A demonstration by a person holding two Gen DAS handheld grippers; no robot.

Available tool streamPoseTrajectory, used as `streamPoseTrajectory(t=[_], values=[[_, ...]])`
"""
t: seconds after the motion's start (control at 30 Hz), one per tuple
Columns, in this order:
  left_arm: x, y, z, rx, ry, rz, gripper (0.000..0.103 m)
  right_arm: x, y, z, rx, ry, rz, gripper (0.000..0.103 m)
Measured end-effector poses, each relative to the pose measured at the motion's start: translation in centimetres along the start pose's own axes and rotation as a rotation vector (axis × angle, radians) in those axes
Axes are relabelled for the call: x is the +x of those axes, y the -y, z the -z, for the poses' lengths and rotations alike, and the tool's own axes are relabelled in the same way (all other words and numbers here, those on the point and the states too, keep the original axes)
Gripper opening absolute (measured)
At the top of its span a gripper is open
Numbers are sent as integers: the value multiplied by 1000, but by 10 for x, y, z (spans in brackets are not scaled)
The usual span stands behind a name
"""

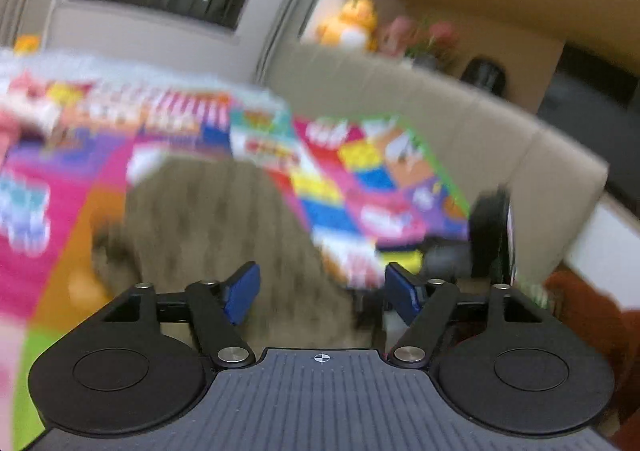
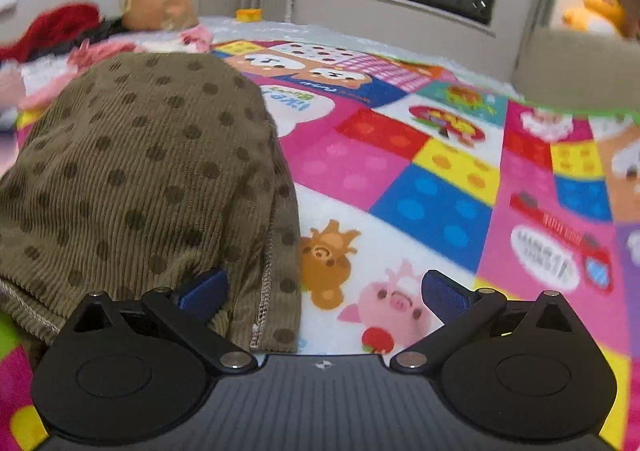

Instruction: Fold clothes

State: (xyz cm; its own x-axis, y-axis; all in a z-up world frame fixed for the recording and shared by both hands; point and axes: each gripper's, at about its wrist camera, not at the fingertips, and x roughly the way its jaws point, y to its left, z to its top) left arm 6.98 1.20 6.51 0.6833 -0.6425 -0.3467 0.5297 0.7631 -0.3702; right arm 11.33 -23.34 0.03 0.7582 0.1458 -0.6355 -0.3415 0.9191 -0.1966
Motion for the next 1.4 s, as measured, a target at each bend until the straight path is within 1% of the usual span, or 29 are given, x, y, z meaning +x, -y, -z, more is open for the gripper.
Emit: streamPoseTrajectory(t=[0.07, 0.1, 0.13, 0.17, 0.2, 0.27, 0.3, 0.33, 0.4, 0.47, 0.5, 0.53, 0.57, 0.67, 0.77, 0.8, 0.87, 0.9, 0.97, 1.0, 1.03, 1.13, 1.17, 1.2, 1.27, 1.33, 1.37, 1.4], values=[[21, -12, -17, 8, 17, -26, 80, -4, -13, -3, -71, 18, 46, 103], [34, -21, -22, 0, 2, -52, 80, -7, -17, -6, -109, 34, 64, 103], [46, -33, -22, -23, -33, -89, 79, -13, -18, -12, -128, 58, 69, 103], [58, -45, -21, -48, -70, -127, 75, -20, -16, -20, -132, 89, 65, 103], [71, -59, -18, -79, -121, -159, 75, -27, -12, -29, -123, 117, 55, 103], [80, -74, -9, -103, -154, -164, 76, -33, -3, -50, -76, 165, 24, 103], [80, -78, -6, -114, -151, -153, 77, -31, 1, -61, -51, 182, 8, 103], [78, -80, -4, -120, -144, -144, 77, -24, 4, -72, -27, 187, -8, 103], [75, -83, -1, -117, -136, -137, 77, 4, 6, -90, 9, 154, -34, 103], [75, -85, 2, -110, -135, -137, 77, 45, 0, -98, 2, 69, -27, 103], [75, -86, 3, -105, -136, -139, 76, 67, -4, -97, -18, 30, -8, 103], [75, -87, 5, -101, -137, -142, 75, 79, -6, -94, -17, 18, -1, 103], [73, -89, 6, -95, -138, -143, 74, 84, -6, -91, -1, 27, -3, 103], [72, -91, 6, -97, -135, -133, 76, 80, 0, -88, 48, 23, -12, 103], [70, -89, 7, -91, -128, -134, 76, 62, 9, -79, 101, 26, -53, 103], [68, -88, 6, -96, -120, -138, 74, 55, 14, -75, 131, 23, -78, 103], [56, -87, 4, -143, -98, -147, 76, 43, 30, -66, 227, 5, -156, 103], [45, -85, 4, -174, -83, -150, 82, 37, 37, -60, 276, -5, -197, 103], [24, -82, 6, -236, -50, -157, 92, 27, 52, -46, 361, -29, -275, 103], [15, -80, 9, -265, -46, -158, 94, 23, 57, -37, 388, -40, -303, 103], [8, -78, 14, -295, -43, -159, 94, 20, 60, -28, 406, -42, -320, 103], [2, -72, 32, -314, -84, -210, 94, 15, 63, 0, 492, -63, -377, 103], [4, -72, 38, -324, -105, -216, 94, 13, 62, 8, 520, -67, -401, 103], [6, -72, 42, -338, -115, -206, 94, 10, 58, 14, 536, -59, -418, 103], [11, -72, 51, -365, -134, -183, 93, 2, 46, 16, 508, -30, -440, 103], [17, -72, 51, -348, -136, -158, 84, 8, 35, 8, 466, -18, -442, 103], [20, -72, 51, -339, -136, -145, 72, 13, 29, 3, 445, -14, -440, 101], [24, -74, 50, -334, -139, -140, 66, 18, 23, -3, 424, -11, -437, 98]])
